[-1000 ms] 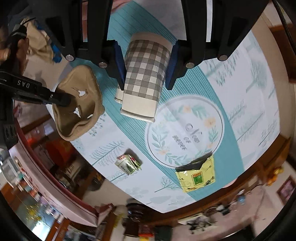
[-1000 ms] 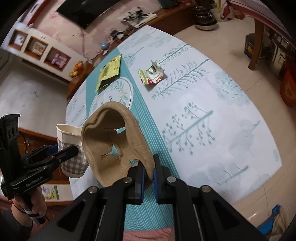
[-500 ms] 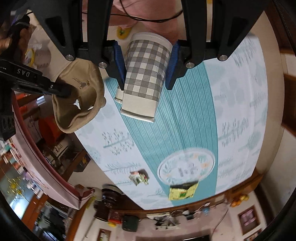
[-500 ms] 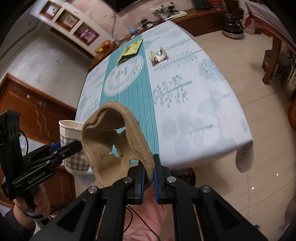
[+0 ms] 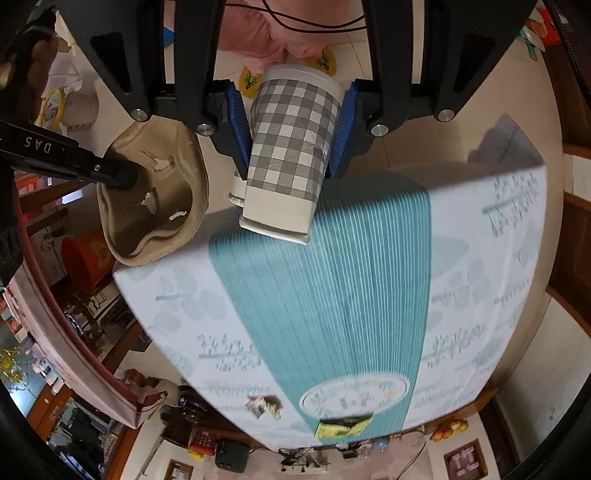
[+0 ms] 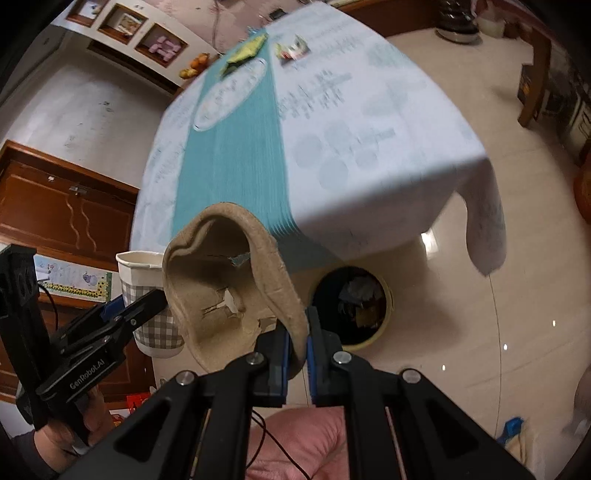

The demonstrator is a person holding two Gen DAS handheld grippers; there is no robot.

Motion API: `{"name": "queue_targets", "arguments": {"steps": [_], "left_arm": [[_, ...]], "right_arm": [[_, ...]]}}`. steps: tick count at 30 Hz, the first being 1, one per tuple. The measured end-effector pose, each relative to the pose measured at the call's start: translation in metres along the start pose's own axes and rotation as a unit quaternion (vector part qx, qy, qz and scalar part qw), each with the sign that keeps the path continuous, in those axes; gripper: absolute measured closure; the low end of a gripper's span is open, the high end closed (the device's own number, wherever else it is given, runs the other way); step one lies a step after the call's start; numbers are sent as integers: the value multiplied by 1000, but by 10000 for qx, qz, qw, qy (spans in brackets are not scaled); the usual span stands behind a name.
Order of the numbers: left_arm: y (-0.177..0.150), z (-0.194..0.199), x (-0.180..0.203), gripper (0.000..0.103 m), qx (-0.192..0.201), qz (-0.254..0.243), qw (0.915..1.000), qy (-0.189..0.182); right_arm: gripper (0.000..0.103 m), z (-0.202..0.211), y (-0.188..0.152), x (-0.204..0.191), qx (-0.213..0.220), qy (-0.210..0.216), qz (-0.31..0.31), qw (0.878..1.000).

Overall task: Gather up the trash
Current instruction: 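Carry the cup holder and checkered cup down over the black bin, then open both tools to drop the cup holder and cup into the bin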

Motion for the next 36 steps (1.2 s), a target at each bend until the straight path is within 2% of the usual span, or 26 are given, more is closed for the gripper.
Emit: {"name": "queue_targets", "arguments": {"steps": [6,10,21,29,31,33,35,36], "left_arm": [[-33,-46,-6,63,-30,30,10000,-46],[-56,-90,-13,63,-71,-38,10000,-2],[-88,-221,-48,58,-128,398,9991,111],[-104,-290,-66,49,-155,442,9983,342],[-105,-301,-73,49,-227,471,9980,364],[-105,-308,-76,44,-245,499,9976,423],[-104,-309,-77,32,-242,519,9973,451],[-103,-309,-77,32,-212,521,9973,473]], "right_arm": [[96,-41,-34,18,-213,-275,-260,9991],[96,-74,-56,36,-279,-543,-402,9973],[95,-217,-99,88,-750,-1024,-598,9901],[94,-306,-110,113,-1024,-1037,-657,9871],[91,-322,-111,116,-1083,-1020,-747,9860],[73,-330,-110,116,-1113,-1022,-801,9853],[62,-333,-105,113,-1070,-1017,-806,9857],[60,-332,-103,111,-1037,-1020,-787,9862]]}}
Point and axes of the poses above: each gripper's, at about its wrist camera, not at the fingertips, and z roughly against the way its jaws point, x to its right, y to its top, the point moved 6 cm from there along -z, roughly the way its jaws point, and after that the axes turned 11 degrees about z, right-handed, at the moved point
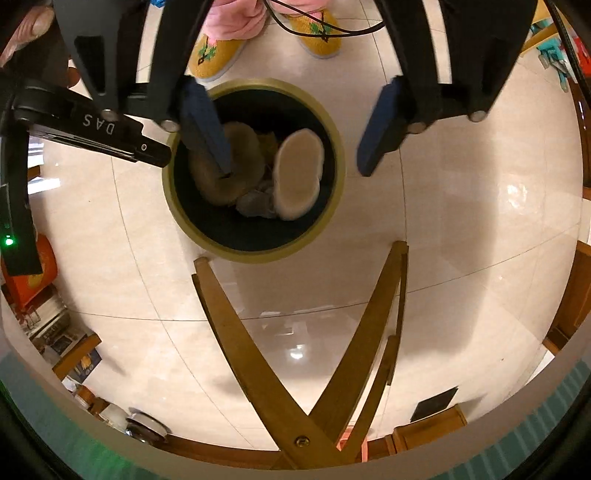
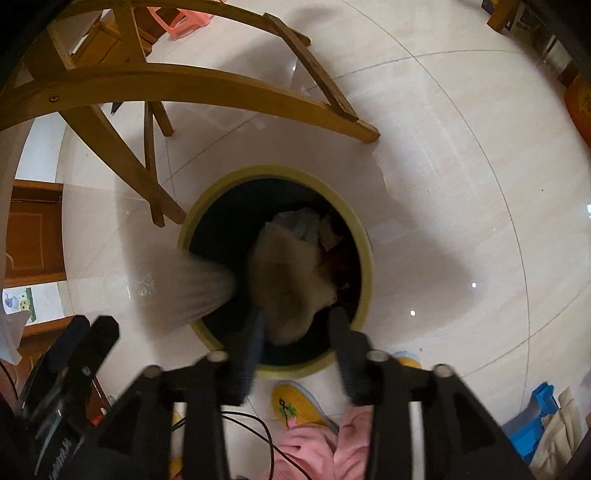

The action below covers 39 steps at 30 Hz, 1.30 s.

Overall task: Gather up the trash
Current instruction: 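Open both tools to drop the cup holder and cup into the bin, then move both tools back up over the table toward the remaining wrappers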

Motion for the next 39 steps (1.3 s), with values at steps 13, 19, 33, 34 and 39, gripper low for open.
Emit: {"name": "queue_targets", "arguments": {"steps": [13,19,33,34,39], "left_arm": [[7,34,-10,27,119,17,9999,11],[12,83,-9,27,162,43,9998,-59],[30,240,9,27,488,19,9983,-303],[33,253,11,27,530,30,9981,-329],[55,316,23,22,788,18,9959,-434]], "right_arm": [[59,41,5,-21,426,-32,273,9987],[59,79,5,-28,544,-100,367,9978],[59,225,-5,-71,980,88,779,9921],[59,237,-4,-75,1028,116,809,9913],[59,297,3,-90,1296,224,1067,9856]]}}
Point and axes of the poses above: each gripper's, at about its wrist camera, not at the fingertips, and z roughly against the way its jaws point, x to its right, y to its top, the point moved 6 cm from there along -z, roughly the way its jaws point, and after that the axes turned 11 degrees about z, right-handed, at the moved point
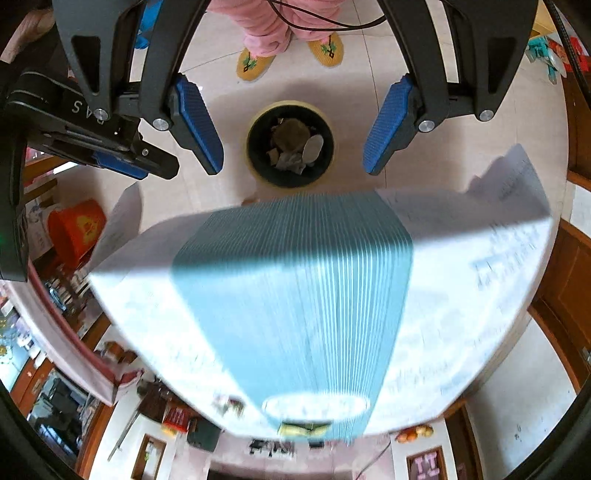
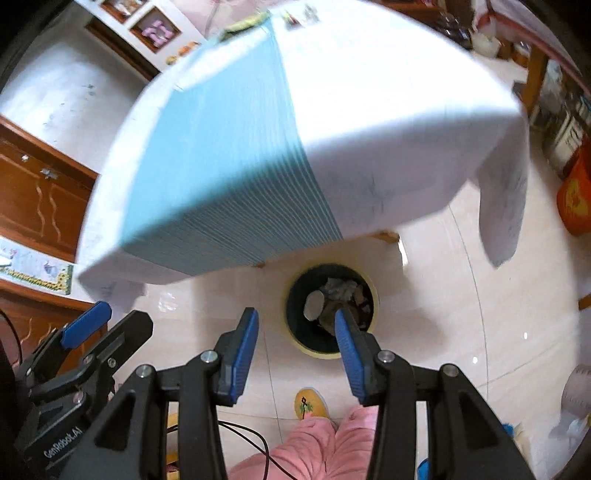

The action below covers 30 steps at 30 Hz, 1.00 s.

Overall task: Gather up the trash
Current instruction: 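Move both tools back up over the table toward the remaining wrappers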

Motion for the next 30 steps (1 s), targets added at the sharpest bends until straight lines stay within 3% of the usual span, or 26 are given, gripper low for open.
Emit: {"name": "queue_targets", "arguments": {"steps": [1,2,9,15,22,30], "left_arm": [[6,8,2,13,32,-14,10000,-5],[14,20,5,10,99,-25,9999,-14],[68,91,23,10,692,18,9976,1],[105,129,32,9,942,19,9955,-68],[139,141,47,8,1045,-157,9943,-101],[200,119,43,8,804,-381,9959,-156]], "right_arm": [[59,14,7,-4,81,21,87,9999],[59,23,11,-6,142,35,147,9998],[55,95,50,-20,680,127,589,9959],[49,130,85,-20,1065,118,816,9909],[43,152,131,-17,1397,111,964,9854],[37,146,191,-15,1556,-42,1061,9821]]}}
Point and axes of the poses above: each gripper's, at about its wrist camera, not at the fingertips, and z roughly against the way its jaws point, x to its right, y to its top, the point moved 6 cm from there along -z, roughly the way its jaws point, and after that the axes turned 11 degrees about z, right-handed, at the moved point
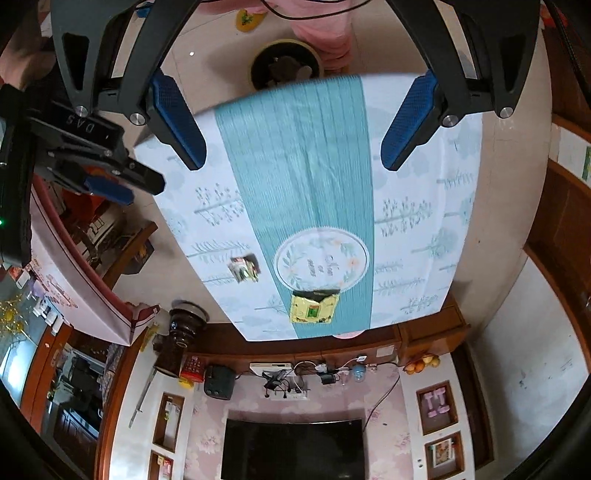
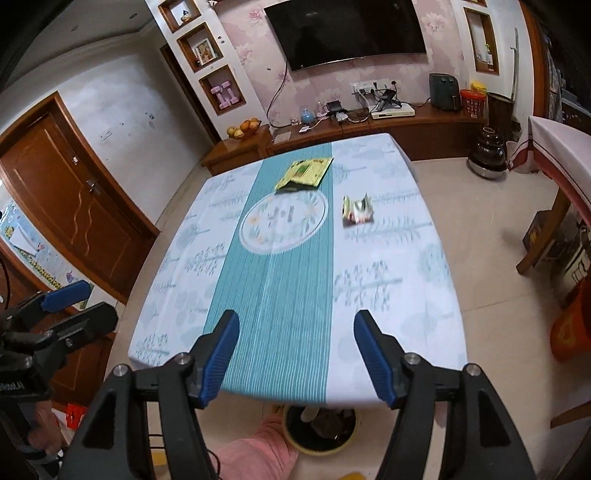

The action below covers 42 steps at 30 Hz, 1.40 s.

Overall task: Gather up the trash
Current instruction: 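Move both tools back up over the table toward the remaining wrappers, then grasp the green-and-white wrapper with the right tool while the left tool grasps the yellow-green tea bag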

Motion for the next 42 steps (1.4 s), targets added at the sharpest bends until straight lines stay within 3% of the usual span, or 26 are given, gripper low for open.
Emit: {"name": "queue_targets", "arguments": {"steps": [10,18,29,42], "left_arm": [[118,-85,-43,8,-424,-415,9980,-206],[187,-198,-70,4,-1102,-592,9915,-369],[223,-324,-75,4,-1713,-521,9816,-669],[239,-379,-65,3,-2091,-312,9721,-1014]], "right_arm": [[29,-74,78,34,-107,-523,-333,9980],[27,-163,126,79,-411,-703,-830,9932],[27,-271,128,123,-1273,-905,-669,9855],[27,-301,105,113,-1869,-1214,-113,9748]]}}
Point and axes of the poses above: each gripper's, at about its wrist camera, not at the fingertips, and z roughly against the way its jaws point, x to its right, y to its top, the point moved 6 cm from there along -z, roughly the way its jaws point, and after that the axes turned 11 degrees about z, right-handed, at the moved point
